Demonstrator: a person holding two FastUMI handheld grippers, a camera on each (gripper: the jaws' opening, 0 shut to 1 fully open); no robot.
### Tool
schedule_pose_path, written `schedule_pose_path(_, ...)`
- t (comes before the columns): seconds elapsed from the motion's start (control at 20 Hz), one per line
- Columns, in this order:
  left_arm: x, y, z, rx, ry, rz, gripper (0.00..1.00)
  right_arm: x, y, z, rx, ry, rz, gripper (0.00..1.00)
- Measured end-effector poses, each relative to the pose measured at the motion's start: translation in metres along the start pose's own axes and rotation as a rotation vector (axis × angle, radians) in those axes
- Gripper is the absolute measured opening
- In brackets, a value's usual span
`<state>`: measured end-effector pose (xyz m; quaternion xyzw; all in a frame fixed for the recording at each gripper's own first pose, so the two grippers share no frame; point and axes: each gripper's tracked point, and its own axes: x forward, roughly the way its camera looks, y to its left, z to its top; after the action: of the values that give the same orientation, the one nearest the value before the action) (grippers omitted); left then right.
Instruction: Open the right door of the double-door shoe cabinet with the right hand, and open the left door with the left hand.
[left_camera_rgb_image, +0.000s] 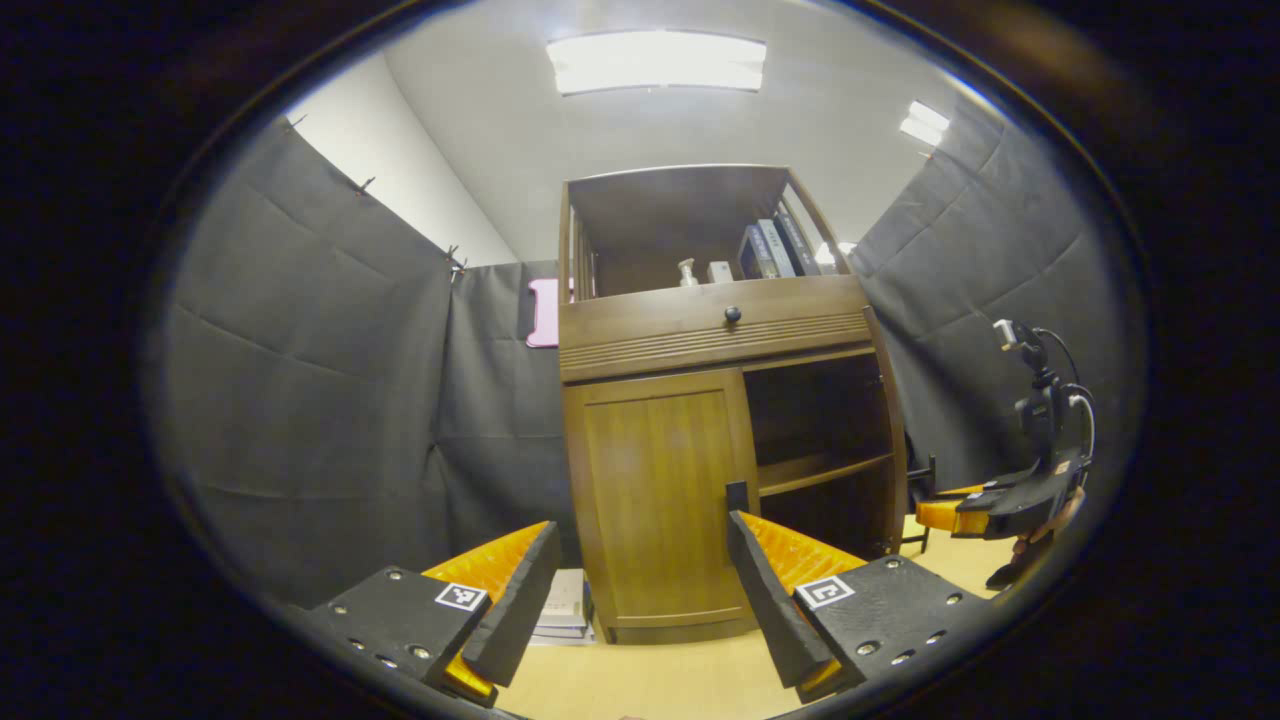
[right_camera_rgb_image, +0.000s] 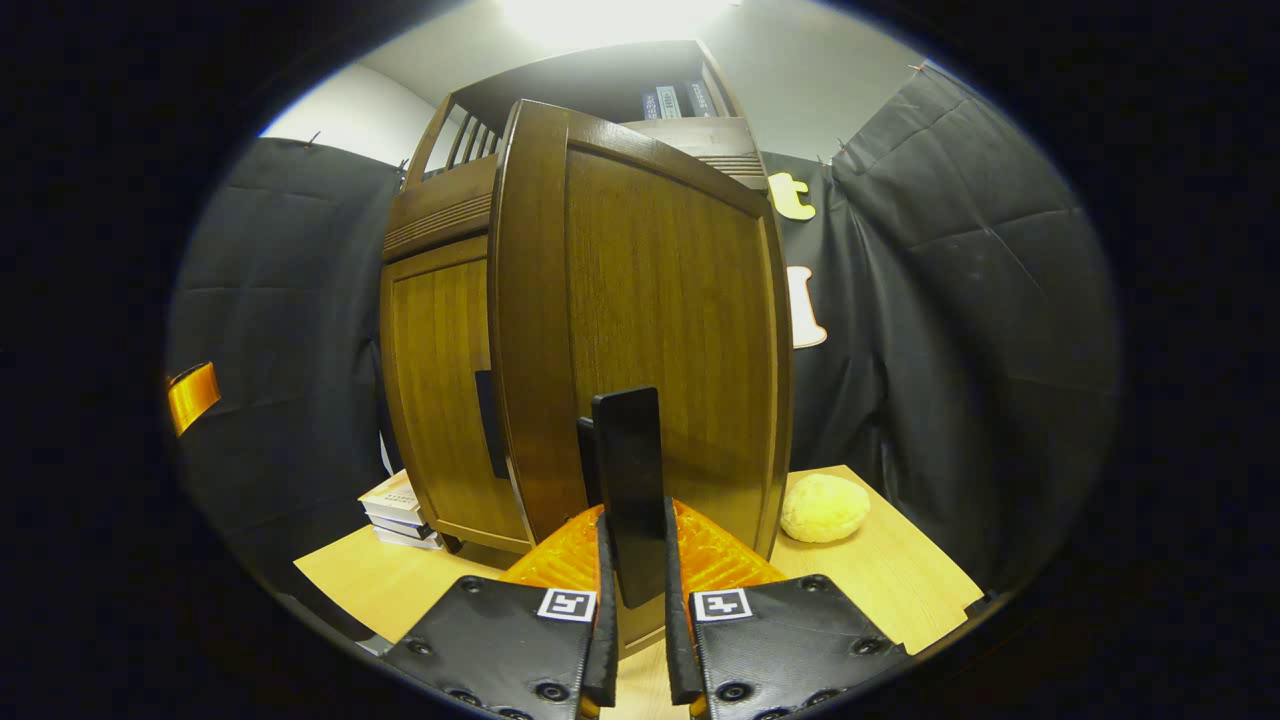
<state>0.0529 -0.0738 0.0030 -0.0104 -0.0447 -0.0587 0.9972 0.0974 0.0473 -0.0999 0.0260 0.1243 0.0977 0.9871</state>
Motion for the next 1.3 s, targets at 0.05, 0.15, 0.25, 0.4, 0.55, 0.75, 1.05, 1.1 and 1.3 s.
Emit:
schedule_pose_path(0.05,0.004,-0.007,0.000,-0.004,0.000,-0.011,0.97,-0.004,-0.004,-0.001,-0.004,-0.001,-0.006,0.18)
schedule_pose_path(0.15,0.012,-0.020,-0.002,-0.013,0.005,-0.034,0.97,-0.012,-0.013,-0.002,-0.007,-0.003,-0.012,0.18)
schedule_pose_path(0.25,0.014,-0.029,-0.005,-0.018,0.007,-0.052,0.97,-0.018,-0.023,0.000,0.001,0.000,-0.019,0.21)
schedule_pose_path(0.4,0.017,-0.052,-0.003,-0.025,0.004,-0.082,0.97,-0.027,-0.042,0.000,0.001,-0.005,-0.048,0.20)
schedule_pose_path(0.55,0.013,-0.068,-0.005,-0.027,0.017,-0.104,0.97,-0.034,-0.064,0.001,0.016,-0.010,-0.076,0.20)
schedule_pose_path(0.75,0.019,-0.087,-0.008,-0.037,0.028,-0.128,0.97,-0.041,-0.098,0.003,0.029,-0.009,-0.130,0.20)
schedule_pose_path(1.05,0.026,-0.109,-0.011,-0.034,0.038,-0.156,0.97,-0.057,-0.144,0.010,0.046,-0.020,-0.196,0.07)
schedule_pose_path(1.1,0.029,-0.112,-0.012,-0.038,0.041,-0.161,0.97,-0.060,-0.148,0.011,0.039,-0.022,-0.205,0.08)
schedule_pose_path(1.3,0.045,-0.113,-0.021,-0.057,0.053,-0.163,0.97,-0.084,-0.169,0.028,0.024,-0.066,-0.261,0.08)
